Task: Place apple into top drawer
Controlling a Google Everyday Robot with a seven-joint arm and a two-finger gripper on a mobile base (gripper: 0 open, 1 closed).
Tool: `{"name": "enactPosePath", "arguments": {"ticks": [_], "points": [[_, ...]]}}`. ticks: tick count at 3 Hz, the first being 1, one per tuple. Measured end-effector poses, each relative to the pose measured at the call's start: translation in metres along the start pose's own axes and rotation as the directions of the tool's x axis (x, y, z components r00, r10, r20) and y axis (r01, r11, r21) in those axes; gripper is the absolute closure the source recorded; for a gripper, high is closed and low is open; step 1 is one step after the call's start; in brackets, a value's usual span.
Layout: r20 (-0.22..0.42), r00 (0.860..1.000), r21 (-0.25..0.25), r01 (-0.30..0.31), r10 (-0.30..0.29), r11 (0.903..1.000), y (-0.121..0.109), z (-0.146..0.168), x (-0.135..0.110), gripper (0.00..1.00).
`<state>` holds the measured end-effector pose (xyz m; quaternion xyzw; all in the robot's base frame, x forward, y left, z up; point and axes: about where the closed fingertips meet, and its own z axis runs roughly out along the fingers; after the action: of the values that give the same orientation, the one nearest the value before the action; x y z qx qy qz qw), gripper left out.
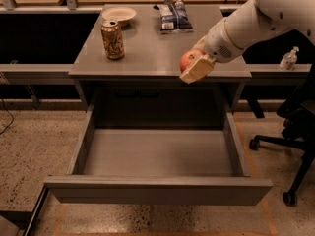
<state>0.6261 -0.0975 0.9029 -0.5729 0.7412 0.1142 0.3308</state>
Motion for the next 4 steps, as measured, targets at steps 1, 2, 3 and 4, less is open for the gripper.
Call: {"name": "enactPosePath", "arguments": {"ticks": [1, 2, 3, 4], "points": [[0.0, 1.0, 0.0, 0.0, 0.0, 1.0, 0.0, 0.0, 0.0, 1.0], [0.016, 0.999, -0.053, 0.029, -0.028, 0.9982, 0.031, 0.023, 0.004, 1.0], [0.069, 0.997, -0.173, 0.042, -0.031, 0.984, 0.104, 0.083, 0.027, 1.0], [0.116, 0.993, -0.231, 0.048, -0.022, 0.9718, 0.144, 0.119, 0.043, 1.0]]}}
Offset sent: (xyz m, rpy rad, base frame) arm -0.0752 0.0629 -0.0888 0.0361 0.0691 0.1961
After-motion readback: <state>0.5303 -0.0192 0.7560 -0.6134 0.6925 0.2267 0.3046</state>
